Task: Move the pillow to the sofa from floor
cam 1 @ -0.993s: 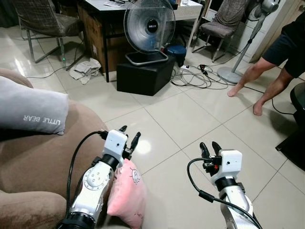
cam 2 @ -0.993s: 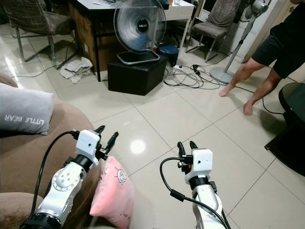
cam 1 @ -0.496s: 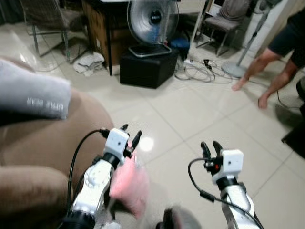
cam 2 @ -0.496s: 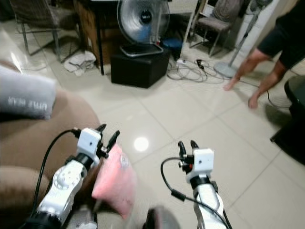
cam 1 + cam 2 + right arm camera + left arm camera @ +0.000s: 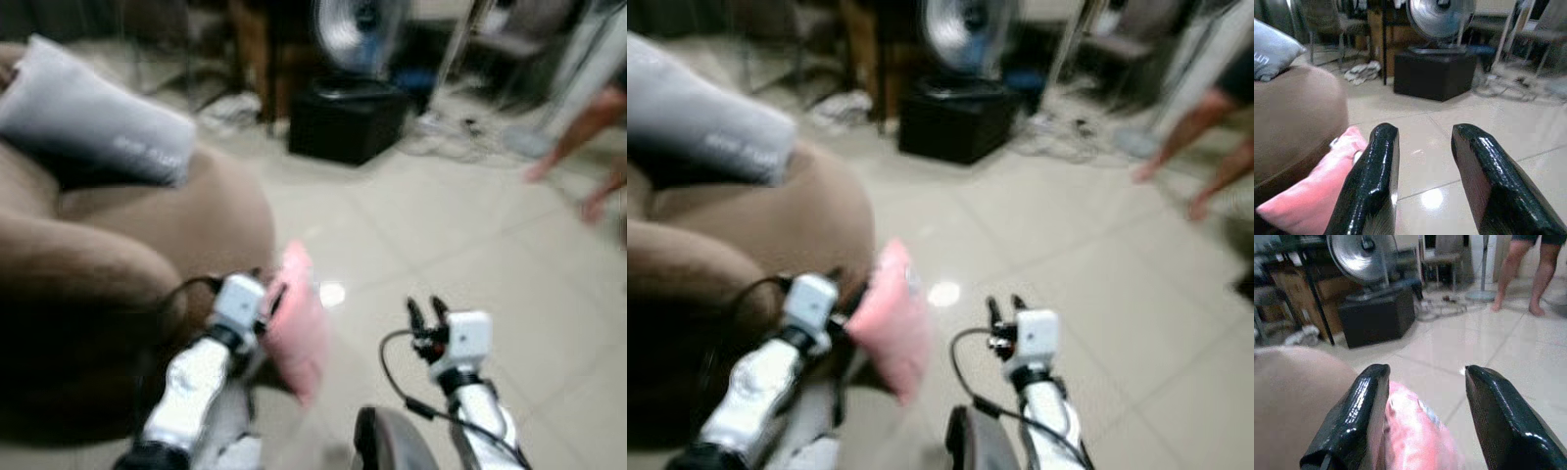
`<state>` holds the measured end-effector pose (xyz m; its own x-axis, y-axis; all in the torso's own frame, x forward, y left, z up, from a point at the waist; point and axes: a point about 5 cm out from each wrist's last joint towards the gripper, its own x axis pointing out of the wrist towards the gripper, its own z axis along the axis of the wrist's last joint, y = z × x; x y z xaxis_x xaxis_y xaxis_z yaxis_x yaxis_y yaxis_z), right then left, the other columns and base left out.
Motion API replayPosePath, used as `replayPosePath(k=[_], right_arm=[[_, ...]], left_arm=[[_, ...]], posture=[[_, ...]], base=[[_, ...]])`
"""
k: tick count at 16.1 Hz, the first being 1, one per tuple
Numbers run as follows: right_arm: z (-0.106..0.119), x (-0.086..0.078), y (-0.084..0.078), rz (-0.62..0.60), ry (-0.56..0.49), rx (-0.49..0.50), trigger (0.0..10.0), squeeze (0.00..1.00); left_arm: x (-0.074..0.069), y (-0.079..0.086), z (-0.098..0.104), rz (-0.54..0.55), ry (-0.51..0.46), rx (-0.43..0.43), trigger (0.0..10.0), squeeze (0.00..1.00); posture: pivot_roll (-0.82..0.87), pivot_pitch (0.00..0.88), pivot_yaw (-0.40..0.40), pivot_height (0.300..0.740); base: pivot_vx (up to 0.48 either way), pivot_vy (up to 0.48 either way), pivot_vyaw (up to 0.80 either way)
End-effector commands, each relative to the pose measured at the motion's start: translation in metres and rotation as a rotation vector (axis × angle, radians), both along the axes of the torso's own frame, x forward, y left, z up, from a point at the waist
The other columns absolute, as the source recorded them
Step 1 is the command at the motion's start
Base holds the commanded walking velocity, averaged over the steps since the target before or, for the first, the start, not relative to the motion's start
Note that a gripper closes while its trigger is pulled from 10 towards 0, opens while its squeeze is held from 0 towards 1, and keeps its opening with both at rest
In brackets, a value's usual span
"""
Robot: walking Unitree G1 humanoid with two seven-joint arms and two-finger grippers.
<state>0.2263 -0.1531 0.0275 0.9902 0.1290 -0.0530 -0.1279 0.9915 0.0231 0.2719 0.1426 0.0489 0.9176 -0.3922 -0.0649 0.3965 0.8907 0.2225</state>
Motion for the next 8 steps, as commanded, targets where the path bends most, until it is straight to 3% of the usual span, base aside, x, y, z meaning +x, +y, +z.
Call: replayPosePath(k=[1, 8], right_arm=[[0.0038, 0.0023, -0.0104, -0.023, -0.013, -0.019, 10.0, 0.00], [0.0020, 0.0015, -0.0076, -0.019, -0.007, -0.016, 10.0, 0.00]], left_arm=[[0.0040, -0.0137, 0.0068, -0.027, -0.017, -0.033, 10.0, 0.00], [0.0040, -0.0169, 0.0084, -0.061, -0.029, -0.023, 10.0, 0.00]], posture=[[0.03, 0.018, -0.110, 0.606], [0.03, 0.029, -0.108, 0.606]], base=[[0.000, 0.000, 0.00], [0.000, 0.000, 0.00]])
